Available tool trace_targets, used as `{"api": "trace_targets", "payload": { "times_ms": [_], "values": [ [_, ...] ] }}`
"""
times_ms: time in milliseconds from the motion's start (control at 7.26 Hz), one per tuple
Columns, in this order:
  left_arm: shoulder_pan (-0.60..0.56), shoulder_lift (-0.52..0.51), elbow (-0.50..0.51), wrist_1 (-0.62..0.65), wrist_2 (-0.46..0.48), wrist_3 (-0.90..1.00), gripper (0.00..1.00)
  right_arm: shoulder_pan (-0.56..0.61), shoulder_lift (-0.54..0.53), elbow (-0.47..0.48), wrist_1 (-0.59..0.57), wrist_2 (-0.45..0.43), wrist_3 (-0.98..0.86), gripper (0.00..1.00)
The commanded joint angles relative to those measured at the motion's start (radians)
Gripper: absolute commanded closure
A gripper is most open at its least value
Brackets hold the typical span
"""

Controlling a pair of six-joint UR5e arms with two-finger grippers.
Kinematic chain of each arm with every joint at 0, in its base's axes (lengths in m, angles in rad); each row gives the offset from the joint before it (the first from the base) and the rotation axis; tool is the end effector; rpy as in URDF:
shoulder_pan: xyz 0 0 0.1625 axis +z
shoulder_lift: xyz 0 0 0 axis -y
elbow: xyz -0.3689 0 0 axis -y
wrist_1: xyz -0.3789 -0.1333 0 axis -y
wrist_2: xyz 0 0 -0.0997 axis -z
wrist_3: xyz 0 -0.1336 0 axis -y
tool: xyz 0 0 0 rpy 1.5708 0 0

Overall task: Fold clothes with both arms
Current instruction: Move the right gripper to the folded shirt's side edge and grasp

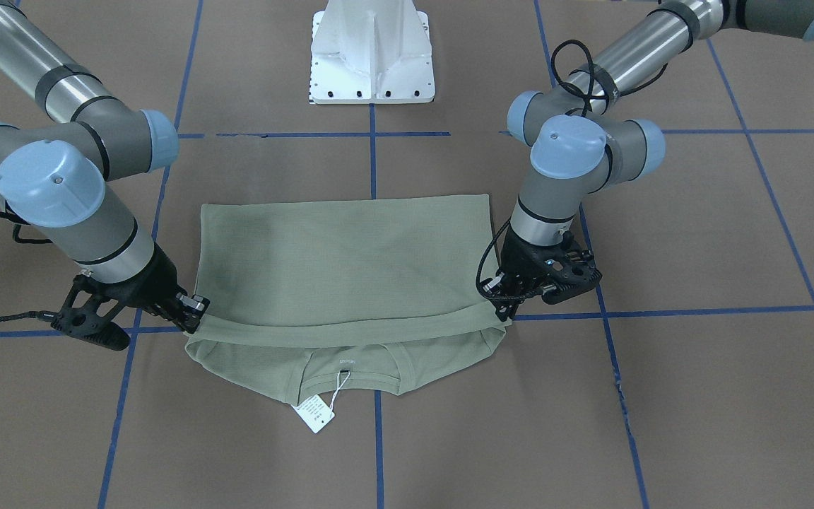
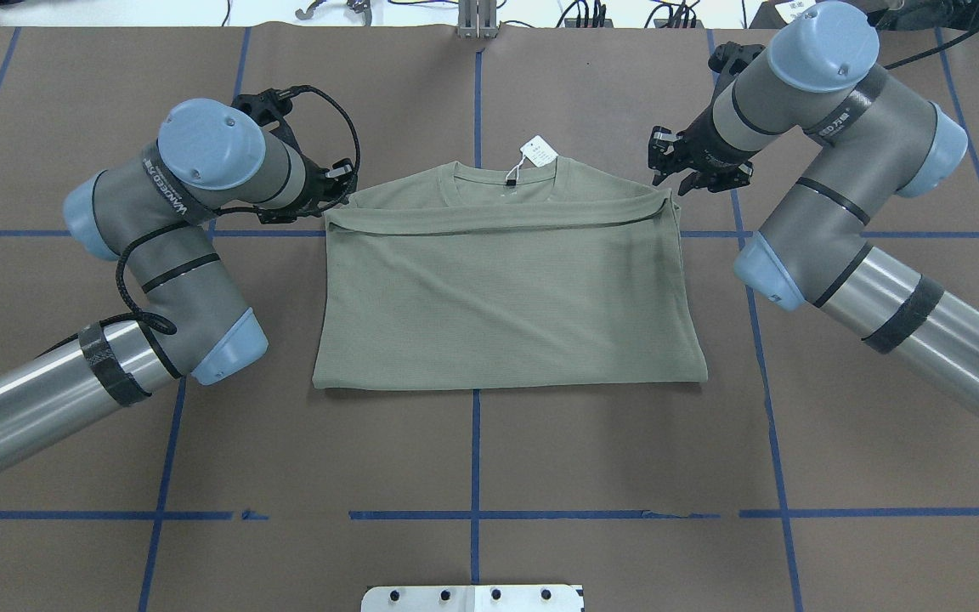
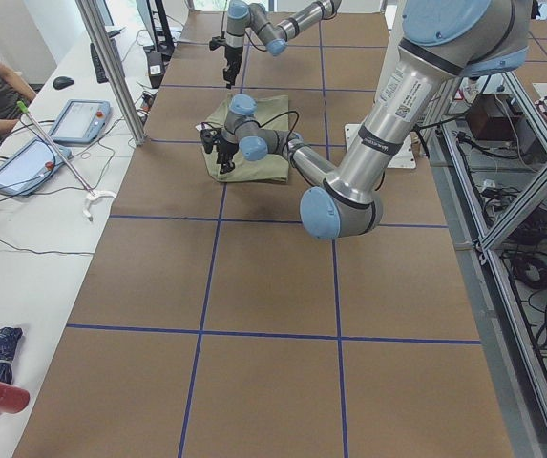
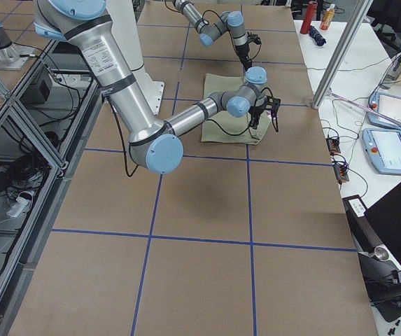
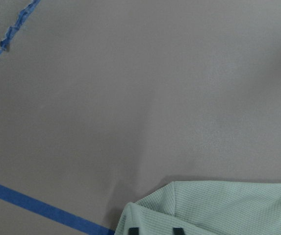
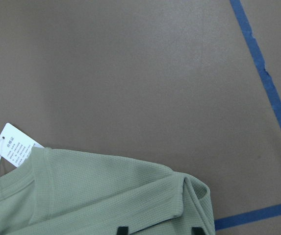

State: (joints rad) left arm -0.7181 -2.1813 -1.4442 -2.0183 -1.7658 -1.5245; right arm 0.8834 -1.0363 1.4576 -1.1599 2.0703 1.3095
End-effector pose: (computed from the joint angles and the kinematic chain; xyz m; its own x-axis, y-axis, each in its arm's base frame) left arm 0.4652 -0.5491 0.2867 0.4733 -0.3533 -0.8070 0.5070 0.8584 -0.0784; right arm -0.3827 -0.5754 0.3302 0.5299 0.2881 0.7976 -0.3280 0.9370 -0.1205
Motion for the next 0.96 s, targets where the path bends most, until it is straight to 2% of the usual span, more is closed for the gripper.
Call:
{"api": "trace_targets", "payload": {
  "times_ms": [0,138,413,551,826],
  "values": [
    [-0.001,-0.003,-0.007,0.001,-0.001,0.003,0.00,0.000,-0.013,0.007,0.029,0.004,0.005,0.00],
    [-0.001,-0.009,-0.018,0.007,-0.001,0.003,0.00,-0.026,-0.060,0.068,0.028,0.002,0.011,0.00],
    [-0.001,-0.009,-0.044,0.010,-0.001,-0.005,0.00,-0.114,-0.245,0.285,0.023,-0.019,0.025,0.00],
    [-0.003,-0.003,-0.068,0.012,-0.001,-0.006,0.00,-0.177,-0.320,0.356,0.023,-0.050,0.033,0.00],
    [-0.003,0.001,-0.082,0.012,-0.001,-0.009,0.00,-0.257,-0.363,0.366,0.023,-0.101,0.033,0.02]
  ]
}}
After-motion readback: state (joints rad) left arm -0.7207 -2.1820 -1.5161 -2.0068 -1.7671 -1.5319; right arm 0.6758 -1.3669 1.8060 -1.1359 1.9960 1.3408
